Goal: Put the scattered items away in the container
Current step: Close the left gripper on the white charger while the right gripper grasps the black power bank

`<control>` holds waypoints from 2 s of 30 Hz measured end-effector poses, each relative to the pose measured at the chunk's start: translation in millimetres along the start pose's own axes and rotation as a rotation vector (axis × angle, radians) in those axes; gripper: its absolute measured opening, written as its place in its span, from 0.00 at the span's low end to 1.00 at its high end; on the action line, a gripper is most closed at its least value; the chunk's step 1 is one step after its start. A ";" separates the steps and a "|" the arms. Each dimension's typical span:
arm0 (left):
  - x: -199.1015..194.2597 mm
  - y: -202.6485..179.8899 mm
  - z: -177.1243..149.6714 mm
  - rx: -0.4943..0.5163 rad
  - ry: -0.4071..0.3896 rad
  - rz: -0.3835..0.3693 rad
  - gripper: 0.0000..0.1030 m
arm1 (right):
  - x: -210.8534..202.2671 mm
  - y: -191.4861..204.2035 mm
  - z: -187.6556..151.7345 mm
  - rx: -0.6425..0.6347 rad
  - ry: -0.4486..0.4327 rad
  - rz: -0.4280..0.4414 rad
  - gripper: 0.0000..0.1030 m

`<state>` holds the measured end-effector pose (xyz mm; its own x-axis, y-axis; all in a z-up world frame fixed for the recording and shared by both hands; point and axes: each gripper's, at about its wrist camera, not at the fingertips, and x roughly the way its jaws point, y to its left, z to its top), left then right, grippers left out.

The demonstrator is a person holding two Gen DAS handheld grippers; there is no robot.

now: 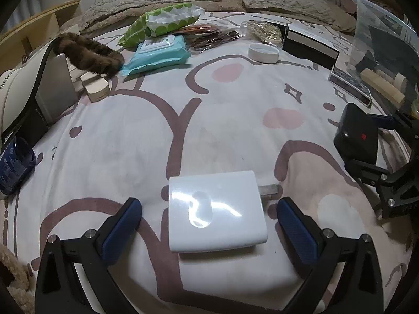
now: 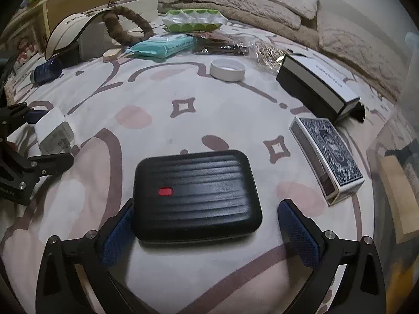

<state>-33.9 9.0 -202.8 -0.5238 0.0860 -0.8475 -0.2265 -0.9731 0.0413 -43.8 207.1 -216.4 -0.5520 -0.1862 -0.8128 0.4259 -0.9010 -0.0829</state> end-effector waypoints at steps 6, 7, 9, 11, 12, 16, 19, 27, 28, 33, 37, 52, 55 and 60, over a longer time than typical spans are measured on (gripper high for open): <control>-3.1 -2.4 0.6 -0.007 -0.025 0.015 0.96 | -3.6 10.4 1.2 -0.039 -0.026 -0.012 0.81; -4.3 -2.9 0.8 -0.003 -0.031 0.007 0.90 | -3.7 9.7 1.1 -0.035 -0.027 -0.009 0.81; -7.8 -5.4 0.5 0.010 -0.044 0.002 0.80 | -3.6 9.8 0.9 -0.034 -0.029 -0.010 0.81; -11.6 -10.8 -0.4 0.029 -0.055 0.006 0.70 | -4.0 10.8 0.0 -0.032 -0.034 -0.014 0.81; -13.0 -13.7 -1.0 0.041 -0.061 0.015 0.67 | -4.4 11.2 -0.6 -0.029 -0.036 -0.018 0.81; -15.3 -13.5 -1.4 0.028 -0.054 0.009 0.64 | -4.2 11.7 -1.8 -0.020 -0.035 -0.027 0.81; -18.1 -12.0 -4.0 0.004 -0.048 -0.004 0.64 | -2.7 8.3 -2.1 0.002 -0.029 -0.001 0.81; -22.5 -6.4 -14.5 -0.034 -0.039 0.005 0.88 | -2.2 8.7 -2.8 0.003 -0.034 0.005 0.81; -22.6 -4.2 -15.0 -0.047 -0.038 -0.002 0.88 | -2.2 8.7 -2.9 0.003 -0.034 0.006 0.81; -22.4 -1.3 -14.0 -0.082 -0.047 -0.009 0.86 | -3.2 10.2 -3.3 0.001 -0.039 0.002 0.81; -19.3 -6.3 -9.9 -0.083 -0.060 -0.012 0.86 | -3.3 11.7 -2.6 -0.001 -0.039 -0.001 0.81; -25.8 -4.5 -7.3 -0.104 -0.087 -0.022 0.64 | -14.6 16.1 -1.5 -0.034 -0.066 -0.058 0.80; -29.7 -4.4 -7.4 -0.111 -0.092 -0.033 0.64 | -19.0 15.7 -1.7 -0.023 -0.073 -0.058 0.80; -36.1 -7.1 -7.2 -0.111 -0.104 -0.044 0.64 | -30.5 16.0 -2.2 0.007 -0.100 -0.069 0.80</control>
<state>-7.4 11.3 -176.3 -0.5990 0.1451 -0.7875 -0.1618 -0.9851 -0.0584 -18.6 199.2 -194.2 -0.6487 -0.1619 -0.7436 0.3798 -0.9156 -0.1321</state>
